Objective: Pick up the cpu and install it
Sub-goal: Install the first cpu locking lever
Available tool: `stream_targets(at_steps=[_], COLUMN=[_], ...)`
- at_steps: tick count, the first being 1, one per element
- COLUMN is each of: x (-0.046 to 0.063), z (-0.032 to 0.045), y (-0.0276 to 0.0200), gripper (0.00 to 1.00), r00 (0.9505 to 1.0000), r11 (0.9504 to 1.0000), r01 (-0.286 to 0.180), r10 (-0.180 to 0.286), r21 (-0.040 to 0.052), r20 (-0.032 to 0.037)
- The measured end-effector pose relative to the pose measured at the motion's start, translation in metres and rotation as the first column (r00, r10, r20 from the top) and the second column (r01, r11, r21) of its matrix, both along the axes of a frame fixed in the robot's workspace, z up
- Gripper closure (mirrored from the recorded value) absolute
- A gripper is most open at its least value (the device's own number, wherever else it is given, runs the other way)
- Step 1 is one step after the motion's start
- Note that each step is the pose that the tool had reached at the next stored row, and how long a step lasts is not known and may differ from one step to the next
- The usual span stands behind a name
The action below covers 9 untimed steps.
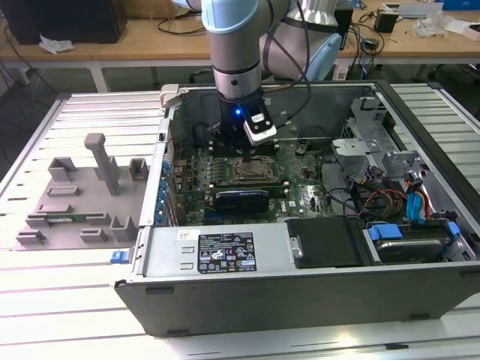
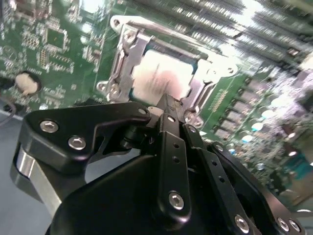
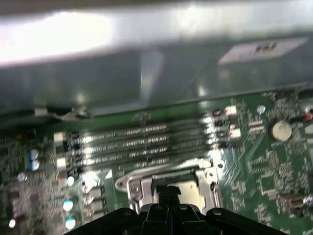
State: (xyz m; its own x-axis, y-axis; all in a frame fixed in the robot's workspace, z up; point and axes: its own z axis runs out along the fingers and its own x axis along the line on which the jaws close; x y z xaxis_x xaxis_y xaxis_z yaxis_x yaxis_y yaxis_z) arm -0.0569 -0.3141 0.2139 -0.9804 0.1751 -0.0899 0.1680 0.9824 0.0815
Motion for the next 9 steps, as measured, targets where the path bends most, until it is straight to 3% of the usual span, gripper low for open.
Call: stream_targets(at_steps=[4, 9], x=[0.0001, 0.0001], z=[0.0, 0.0001], y=[-0.0069, -0.0073], gripper=[0.89, 0.89], r00=[0.9997, 0.9996], r11=[0.9998, 0.9994], r01=[0.0, -0.001], r10=[0.0, 0.0], r21=[-0.0184, -0.034], r20=[-0.0255, -0.0275])
